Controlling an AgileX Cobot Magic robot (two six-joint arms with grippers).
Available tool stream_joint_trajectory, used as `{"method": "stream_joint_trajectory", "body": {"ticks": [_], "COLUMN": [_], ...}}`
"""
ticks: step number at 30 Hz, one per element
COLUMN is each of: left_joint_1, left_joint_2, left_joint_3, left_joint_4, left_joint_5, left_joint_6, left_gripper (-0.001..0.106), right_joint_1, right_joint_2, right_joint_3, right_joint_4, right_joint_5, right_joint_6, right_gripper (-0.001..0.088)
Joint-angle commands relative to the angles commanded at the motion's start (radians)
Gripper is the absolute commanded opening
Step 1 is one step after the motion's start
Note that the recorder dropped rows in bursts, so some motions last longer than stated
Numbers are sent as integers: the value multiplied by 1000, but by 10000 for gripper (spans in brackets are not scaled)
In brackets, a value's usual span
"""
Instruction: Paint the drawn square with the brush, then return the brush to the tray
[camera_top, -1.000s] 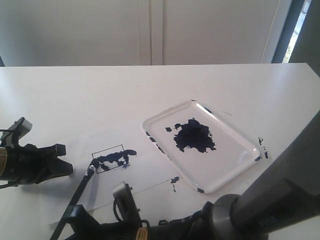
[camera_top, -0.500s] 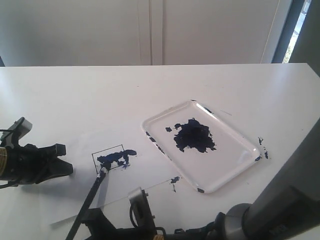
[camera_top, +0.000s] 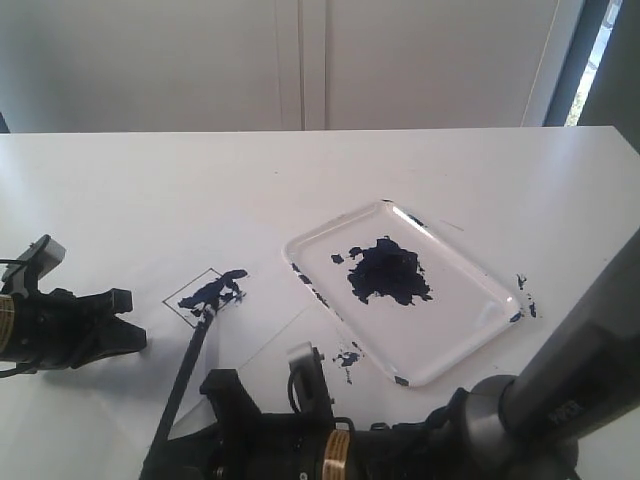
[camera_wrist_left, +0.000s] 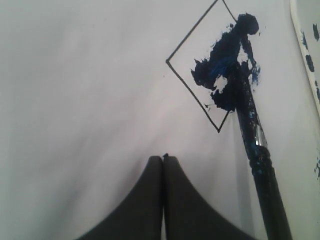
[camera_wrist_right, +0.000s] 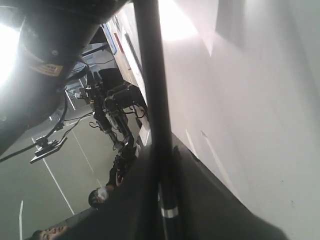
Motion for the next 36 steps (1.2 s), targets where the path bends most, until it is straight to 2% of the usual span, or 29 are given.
{"method": "stream_joint_trajectory", "body": {"ticks": [13,18,21,24,27,30,36], "left_joint_1": [0,0,0,0,0,0,0], "left_joint_2": [0,0,0,0,0,0,0], "left_joint_3": [0,0,0,0,0,0,0], "left_joint_4": [60,76,78,78,78,78,78], "left_joint_5": [0,2,2,2,2,2,4], "left_joint_6": [-42,-55,-55,-55,-58,-58,-58], "left_gripper": [0,0,0,0,0,0,0], "right_joint_1": [-102,-108,-108,-108,-108,-108,-96], "right_joint_2": [0,0,-7,-37,-96,-166,-320], "right_joint_3": [0,-15,-40,-52,-66,-85,-139], "right_joint_4": [3,-93,-189,-227,-277,-398,-648], "right_joint_5": [-28,-13,69,177,365,552,790], "right_joint_6": [-4,-58,-95,-143,-186,-183,-63], "right_gripper": [0,0,0,0,0,0,0]}}
